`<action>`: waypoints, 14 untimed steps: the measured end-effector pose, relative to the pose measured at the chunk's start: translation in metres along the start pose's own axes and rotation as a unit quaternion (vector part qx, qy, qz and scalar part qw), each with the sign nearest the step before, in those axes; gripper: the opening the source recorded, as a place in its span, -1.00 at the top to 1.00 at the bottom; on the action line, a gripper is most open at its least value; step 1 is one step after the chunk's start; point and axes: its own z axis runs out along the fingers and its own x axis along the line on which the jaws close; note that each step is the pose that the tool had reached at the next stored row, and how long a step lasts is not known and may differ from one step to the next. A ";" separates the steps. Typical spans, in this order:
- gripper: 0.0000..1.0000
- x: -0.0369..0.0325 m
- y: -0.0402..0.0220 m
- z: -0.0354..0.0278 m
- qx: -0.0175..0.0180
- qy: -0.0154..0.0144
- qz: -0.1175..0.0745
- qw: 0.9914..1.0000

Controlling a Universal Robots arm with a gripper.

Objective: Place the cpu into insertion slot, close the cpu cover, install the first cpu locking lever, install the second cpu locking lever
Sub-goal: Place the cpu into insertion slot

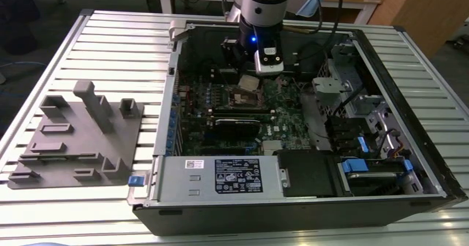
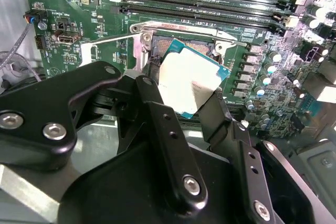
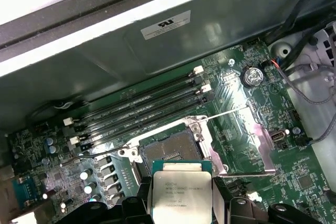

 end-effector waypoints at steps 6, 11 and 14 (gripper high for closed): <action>-0.07 0.0000 0.0000 0.0000 0.000 0.000 0.003 1.000; -0.07 0.0000 0.0000 0.0000 0.000 -0.002 0.018 1.000; -0.07 0.0000 0.0000 0.0000 0.000 -0.003 0.033 0.999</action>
